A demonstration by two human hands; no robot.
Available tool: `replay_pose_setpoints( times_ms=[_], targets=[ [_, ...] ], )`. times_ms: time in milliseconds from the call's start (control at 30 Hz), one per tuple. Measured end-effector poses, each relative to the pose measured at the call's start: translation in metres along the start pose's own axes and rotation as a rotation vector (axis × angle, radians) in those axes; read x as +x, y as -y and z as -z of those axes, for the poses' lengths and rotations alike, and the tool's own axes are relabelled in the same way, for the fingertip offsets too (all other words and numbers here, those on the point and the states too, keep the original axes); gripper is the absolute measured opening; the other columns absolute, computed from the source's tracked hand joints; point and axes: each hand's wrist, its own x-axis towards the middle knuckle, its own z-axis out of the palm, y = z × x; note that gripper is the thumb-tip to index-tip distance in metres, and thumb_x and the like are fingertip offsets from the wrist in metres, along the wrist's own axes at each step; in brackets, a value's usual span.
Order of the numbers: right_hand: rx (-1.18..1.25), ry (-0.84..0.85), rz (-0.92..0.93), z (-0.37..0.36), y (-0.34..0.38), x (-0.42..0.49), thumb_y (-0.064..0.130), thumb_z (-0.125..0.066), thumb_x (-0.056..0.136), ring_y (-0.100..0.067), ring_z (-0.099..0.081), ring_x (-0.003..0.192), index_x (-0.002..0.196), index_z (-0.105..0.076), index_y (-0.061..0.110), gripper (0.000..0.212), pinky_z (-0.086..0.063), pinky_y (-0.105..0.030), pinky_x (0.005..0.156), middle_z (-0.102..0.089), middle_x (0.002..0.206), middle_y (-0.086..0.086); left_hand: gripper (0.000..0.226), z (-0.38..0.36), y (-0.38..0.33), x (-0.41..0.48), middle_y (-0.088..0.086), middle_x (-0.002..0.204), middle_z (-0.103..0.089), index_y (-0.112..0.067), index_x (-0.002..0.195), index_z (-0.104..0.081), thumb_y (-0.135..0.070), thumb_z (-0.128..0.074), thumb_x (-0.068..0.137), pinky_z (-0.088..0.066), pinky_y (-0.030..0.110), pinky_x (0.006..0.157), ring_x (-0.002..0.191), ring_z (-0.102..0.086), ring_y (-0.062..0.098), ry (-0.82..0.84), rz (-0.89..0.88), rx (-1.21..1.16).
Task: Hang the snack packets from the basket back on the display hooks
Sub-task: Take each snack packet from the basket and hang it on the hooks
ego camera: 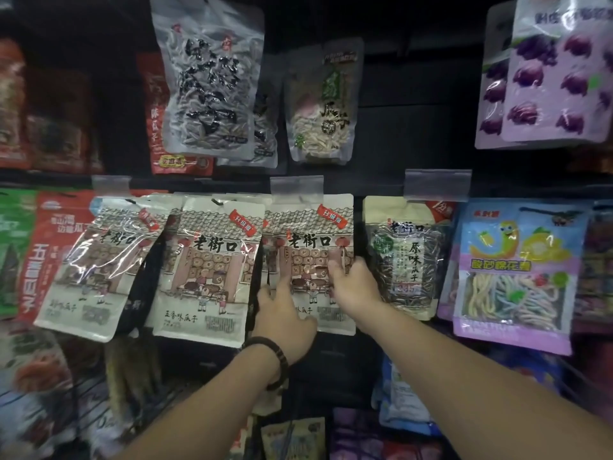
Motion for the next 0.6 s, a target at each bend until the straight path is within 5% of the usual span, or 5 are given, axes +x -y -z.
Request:
replay_pose_setpoints(
  times_ms=[100, 133, 267, 467, 600],
  targets=[
    [-0.135, 0.017, -0.043, 0.006, -0.004, -0.01, 0.099, -0.021, 0.085, -0.037, -0.064, 0.117, 0.149, -0.041, 0.008, 0.113, -0.055, -0.047, 0.095, -0.061, 0.134, -0.016, 0.088, -0.005, 0.0, -0.003, 0.011, 0.166, -0.018, -0.028, 0.163, -0.022, -0.031, -0.071, 0.09, -0.045, 0.05, 0.117, 0.14, -0.049, 0.037, -0.01, 0.008, 0.044],
    [-0.149, 0.027, -0.06, 0.012, -0.007, -0.014, 0.099, -0.025, 0.085, -0.038, -0.063, 0.118, 0.149, -0.04, 0.008, 0.112, -0.053, -0.044, 0.091, -0.058, 0.136, -0.018, 0.086, -0.006, -0.001, -0.005, 0.012, 0.164, -0.024, -0.026, 0.162, -0.024, -0.031, -0.071, 0.091, -0.044, 0.051, 0.117, 0.141, -0.048, 0.036, -0.007, 0.021, 0.041],
    [-0.316, 0.123, 0.014, 0.046, -0.028, -0.039, 0.046, -0.066, 0.101, -0.035, -0.061, 0.115, 0.139, -0.043, 0.008, 0.058, -0.05, -0.038, 0.083, -0.055, 0.138, -0.016, 0.06, -0.008, -0.009, -0.032, 0.004, 0.142, -0.053, -0.023, 0.146, -0.047, -0.029, -0.072, 0.093, -0.053, 0.036, 0.104, 0.121, -0.06, 0.023, 0.042, 0.0, 0.031],
    [-0.453, 0.311, 0.159, 0.123, -0.093, -0.152, 0.038, -0.07, 0.099, -0.015, -0.064, 0.094, 0.118, -0.056, 0.029, 0.025, -0.051, -0.031, 0.08, -0.066, 0.104, 0.005, 0.016, -0.03, -0.017, -0.13, -0.012, 0.101, -0.071, -0.03, 0.11, -0.069, -0.027, -0.07, 0.095, -0.056, 0.019, 0.084, 0.092, -0.067, 0.004, 0.277, -0.12, 0.067],
    [-0.481, 0.483, 0.158, 0.172, -0.155, -0.256, 0.036, -0.066, 0.093, -0.002, -0.061, 0.083, 0.092, -0.055, 0.041, 0.012, -0.049, -0.018, 0.075, -0.063, 0.09, 0.014, 0.01, -0.063, -0.03, -0.216, -0.008, 0.094, -0.073, -0.026, 0.102, -0.074, -0.023, -0.066, 0.097, -0.049, 0.01, 0.071, 0.084, -0.067, 0.008, 0.444, -0.22, 0.075]
  ],
)
